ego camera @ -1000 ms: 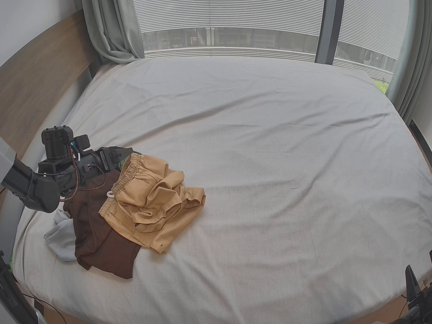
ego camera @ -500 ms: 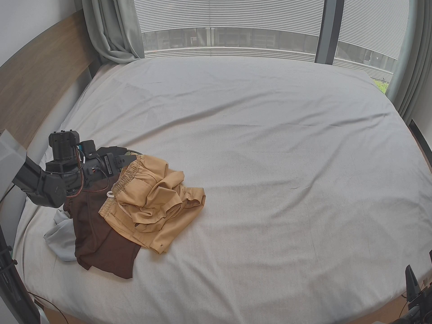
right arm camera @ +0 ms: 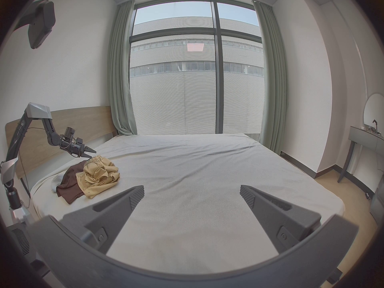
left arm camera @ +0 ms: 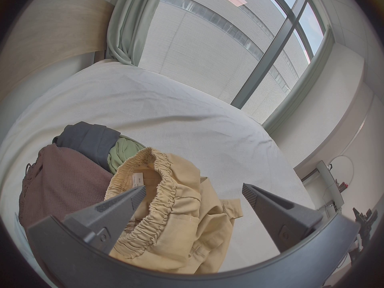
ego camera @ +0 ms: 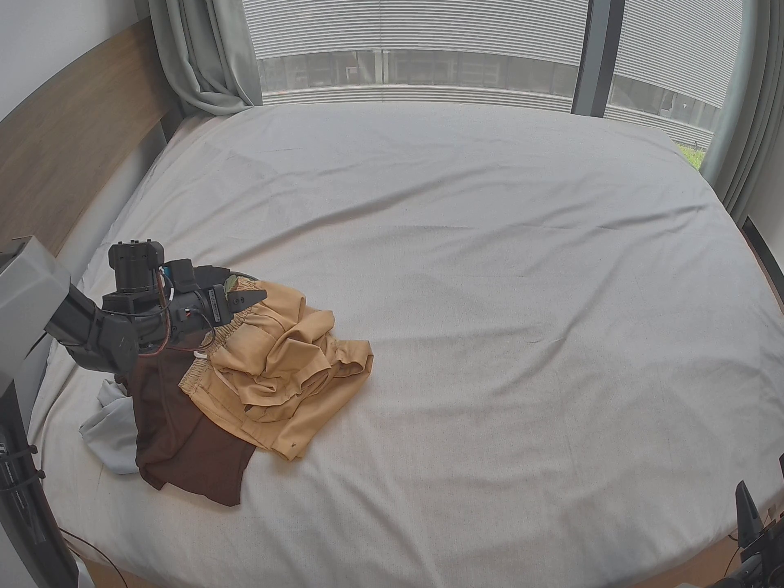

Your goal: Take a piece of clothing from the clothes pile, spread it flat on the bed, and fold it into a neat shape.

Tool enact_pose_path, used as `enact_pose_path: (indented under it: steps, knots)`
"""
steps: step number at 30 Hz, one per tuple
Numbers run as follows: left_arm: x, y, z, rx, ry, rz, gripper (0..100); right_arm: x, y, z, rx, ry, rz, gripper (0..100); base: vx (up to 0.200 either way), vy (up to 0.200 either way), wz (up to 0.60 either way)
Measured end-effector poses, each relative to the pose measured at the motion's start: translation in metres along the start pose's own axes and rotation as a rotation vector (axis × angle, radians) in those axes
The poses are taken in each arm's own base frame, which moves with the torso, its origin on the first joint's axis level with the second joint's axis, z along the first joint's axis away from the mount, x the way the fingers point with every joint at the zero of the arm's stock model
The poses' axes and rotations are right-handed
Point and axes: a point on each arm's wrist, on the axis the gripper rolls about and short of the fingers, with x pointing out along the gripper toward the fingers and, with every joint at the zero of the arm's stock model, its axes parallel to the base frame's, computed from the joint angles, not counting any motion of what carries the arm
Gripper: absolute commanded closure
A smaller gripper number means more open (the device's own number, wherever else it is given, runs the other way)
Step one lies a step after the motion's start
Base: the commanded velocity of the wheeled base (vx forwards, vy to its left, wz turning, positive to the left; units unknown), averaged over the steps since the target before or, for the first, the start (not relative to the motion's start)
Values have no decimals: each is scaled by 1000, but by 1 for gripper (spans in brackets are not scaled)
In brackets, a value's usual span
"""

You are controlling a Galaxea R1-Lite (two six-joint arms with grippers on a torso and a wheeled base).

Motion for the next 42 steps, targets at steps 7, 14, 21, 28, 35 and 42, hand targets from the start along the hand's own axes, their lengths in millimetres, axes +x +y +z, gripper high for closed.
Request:
enact_pose_path:
  steps: [7, 14, 21, 28, 35, 42]
  knots:
    - [6, 5, -3, 14, 12, 6, 0, 0, 0, 0, 0, 0, -1, 0, 0, 0, 0]
    - [13, 7, -7, 16, 28, -13, 0, 0, 0, 0, 0, 0, -2, 0, 0, 0, 0]
    - [26, 8, -13, 18, 45, -38, 0, 0, 0, 0, 0, 0, -1, 0, 0, 0, 0]
    - [34, 7, -19, 21, 62, -49, 0, 0, 0, 0, 0, 0, -1, 0, 0, 0, 0]
    - [33, 9, -25, 14, 79, -42, 100, 0, 0, 0, 0, 0, -1, 0, 0, 0, 0]
    - [30, 12, -36, 47, 112, -37, 100, 0, 0, 0, 0, 0, -1, 0, 0, 0, 0]
